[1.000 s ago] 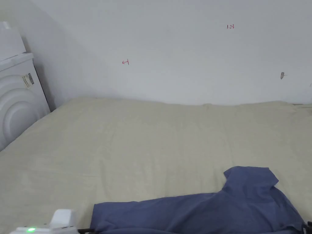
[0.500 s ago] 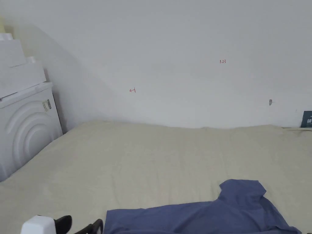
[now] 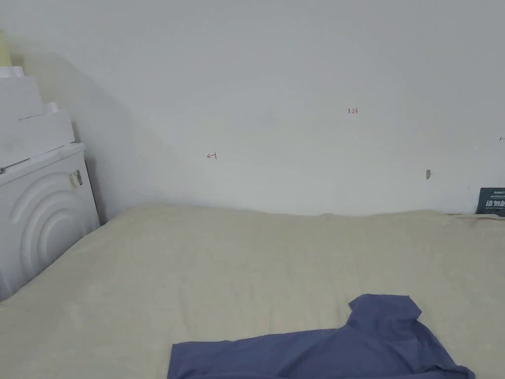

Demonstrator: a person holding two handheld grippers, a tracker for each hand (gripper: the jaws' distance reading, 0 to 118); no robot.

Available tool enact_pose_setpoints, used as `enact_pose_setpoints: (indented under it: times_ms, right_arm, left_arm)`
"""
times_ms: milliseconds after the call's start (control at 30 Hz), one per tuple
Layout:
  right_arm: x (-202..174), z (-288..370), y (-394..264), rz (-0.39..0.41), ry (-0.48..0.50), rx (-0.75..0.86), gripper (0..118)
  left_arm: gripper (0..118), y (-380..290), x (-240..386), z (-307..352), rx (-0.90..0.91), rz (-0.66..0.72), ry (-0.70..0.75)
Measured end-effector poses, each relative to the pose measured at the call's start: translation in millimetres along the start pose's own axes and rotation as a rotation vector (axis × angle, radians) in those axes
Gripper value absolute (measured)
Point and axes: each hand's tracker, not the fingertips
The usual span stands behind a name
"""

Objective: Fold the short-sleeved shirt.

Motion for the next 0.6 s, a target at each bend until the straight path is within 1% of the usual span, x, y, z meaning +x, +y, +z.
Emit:
enact_pose_setpoints:
  times_ms: [133,233,267,300,333,367,400,467,600]
  right_arm:
    - [0,-2,-1,-0.013,0.004,-0.009,4]
    - [-1,-5,-4,-0.006,0.007,-0.025,4]
    - [-1,-6,-6,-0.005,0.014,-0.036,4]
    - [0,-9,-8,-0.005,0.019,-0.050,4]
    - [0,-11,-10,-0.004,0.019,-0.062,4]
    - [1,-13,-13,-0.005,0.017,-0.071,4]
    - [2,-16,-15,-0.009,0.016,-0.085,4]
    - [5,-22,-20,-0.020,0.012,-0.109,4]
    - [11,-35,-26,-0.023,-0.013,-0.157,4]
  left_arm:
    - [0,-8,-7,-14,-0.038,0.024,0.015]
    - [1,-22,-17,-39,-0.086,0.083,0.035]
    - [8,-27,-22,-49,-0.096,0.092,0.028]
    - [18,-33,-25,-62,-0.112,0.106,0.045]
    - [37,-38,-29,-76,-0.141,0.117,0.065]
    - [53,-43,-33,-89,-0.162,0.127,0.075]
    - [56,-49,-37,-104,-0.188,0.150,0.071]
    - [56,-59,-44,-132,-0.212,0.184,0.059]
    - [56,-74,-50,-183,-0.245,0.189,0.088]
